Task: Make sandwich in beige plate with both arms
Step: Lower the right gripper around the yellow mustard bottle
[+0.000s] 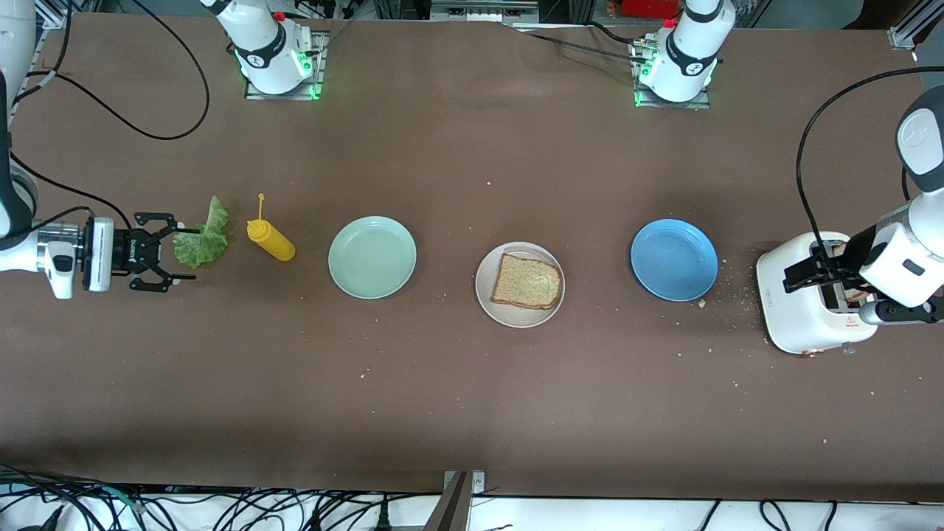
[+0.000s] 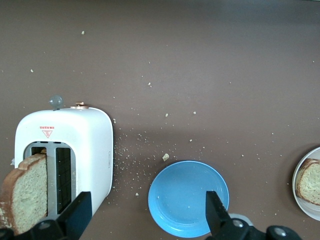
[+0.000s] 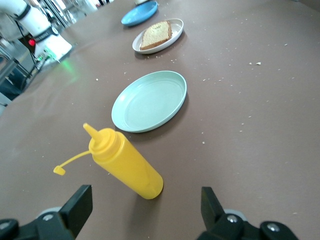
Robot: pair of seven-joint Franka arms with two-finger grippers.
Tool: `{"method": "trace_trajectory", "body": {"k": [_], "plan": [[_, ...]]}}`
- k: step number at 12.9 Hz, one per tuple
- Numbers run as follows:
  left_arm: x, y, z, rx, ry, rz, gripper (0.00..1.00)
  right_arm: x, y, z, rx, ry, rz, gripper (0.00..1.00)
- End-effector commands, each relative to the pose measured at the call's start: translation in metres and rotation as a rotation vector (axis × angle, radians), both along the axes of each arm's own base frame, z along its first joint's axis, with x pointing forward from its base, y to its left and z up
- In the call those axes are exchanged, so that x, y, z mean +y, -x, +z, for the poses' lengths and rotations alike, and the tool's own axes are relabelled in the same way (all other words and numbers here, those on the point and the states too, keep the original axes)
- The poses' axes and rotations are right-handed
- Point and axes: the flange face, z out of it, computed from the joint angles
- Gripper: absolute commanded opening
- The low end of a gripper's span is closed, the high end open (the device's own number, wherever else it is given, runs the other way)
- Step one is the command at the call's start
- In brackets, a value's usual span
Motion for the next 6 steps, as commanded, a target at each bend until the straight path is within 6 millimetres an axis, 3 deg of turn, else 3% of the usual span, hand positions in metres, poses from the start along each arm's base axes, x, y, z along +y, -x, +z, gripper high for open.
{"method": "trace_trajectory", "body": {"k": [1, 6], "plan": [[-0.002, 0.003, 0.002, 0.007, -0.034, 0.001, 1.00, 0.006, 0.018, -0.025, -0.011, -0.119, -0.013, 0.97], [-0.002, 0.003, 0.001, 0.008, -0.033, 0.001, 1.00, 0.019, 0.051, -0.070, -0.033, -0.220, -0.030, 0.98]]}}
